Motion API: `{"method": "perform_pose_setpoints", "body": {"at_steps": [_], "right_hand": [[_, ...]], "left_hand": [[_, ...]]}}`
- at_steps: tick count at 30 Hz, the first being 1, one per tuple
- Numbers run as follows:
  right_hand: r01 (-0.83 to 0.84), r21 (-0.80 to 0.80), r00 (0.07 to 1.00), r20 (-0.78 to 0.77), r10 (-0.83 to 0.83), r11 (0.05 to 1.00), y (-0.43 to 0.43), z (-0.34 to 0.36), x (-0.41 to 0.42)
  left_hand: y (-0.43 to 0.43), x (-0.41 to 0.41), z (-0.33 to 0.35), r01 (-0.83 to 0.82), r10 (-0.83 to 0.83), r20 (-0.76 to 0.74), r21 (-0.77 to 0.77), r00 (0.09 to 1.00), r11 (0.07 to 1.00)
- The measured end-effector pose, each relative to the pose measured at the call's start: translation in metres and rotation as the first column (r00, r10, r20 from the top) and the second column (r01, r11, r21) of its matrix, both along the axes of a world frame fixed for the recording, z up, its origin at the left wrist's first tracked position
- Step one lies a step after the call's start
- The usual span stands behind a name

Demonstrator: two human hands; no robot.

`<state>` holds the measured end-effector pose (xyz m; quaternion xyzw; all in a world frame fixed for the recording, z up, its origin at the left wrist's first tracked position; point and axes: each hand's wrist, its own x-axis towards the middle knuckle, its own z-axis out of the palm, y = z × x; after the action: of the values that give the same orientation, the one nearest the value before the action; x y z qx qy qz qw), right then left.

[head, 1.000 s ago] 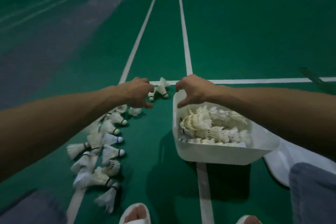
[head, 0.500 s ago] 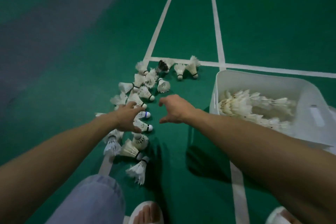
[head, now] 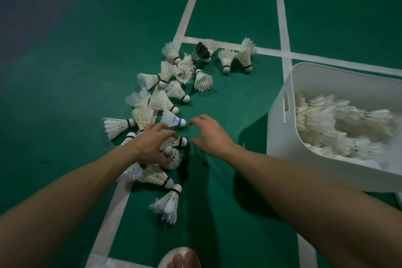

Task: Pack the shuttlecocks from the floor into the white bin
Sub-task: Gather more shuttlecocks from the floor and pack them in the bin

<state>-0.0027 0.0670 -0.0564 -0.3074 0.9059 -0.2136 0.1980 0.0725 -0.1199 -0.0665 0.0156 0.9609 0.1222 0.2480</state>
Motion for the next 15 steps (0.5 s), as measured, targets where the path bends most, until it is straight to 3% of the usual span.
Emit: {"method": "perform_pose_setpoints", "body": {"at_steps": [5, 10, 15], "right_hand": [[-0.057, -0.042, 0.998, -0.018, 0.056, 0.997, -0.031, -0.008, -0.021], [-0.220, 0.050, 0.975, 0.002, 0.220, 0.974, -0.049, -0.020, -0.028], [-0.216, 0.109, 0.975, -0.022, 0.219, 0.970, -0.052, -0.021, -0.035]], "left_hand": [[0.003, 0.004, -0.008, -0.029, 0.033, -0.038, 0.096, 0.999, 0.995], [0.003, 0.005, -0.008, -0.034, 0.040, -0.041, 0.136, 0.998, 0.990], [-0.004, 0.002, -0.009, -0.006, 0.031, -0.101, 0.237, 0.994, 0.971]]}}
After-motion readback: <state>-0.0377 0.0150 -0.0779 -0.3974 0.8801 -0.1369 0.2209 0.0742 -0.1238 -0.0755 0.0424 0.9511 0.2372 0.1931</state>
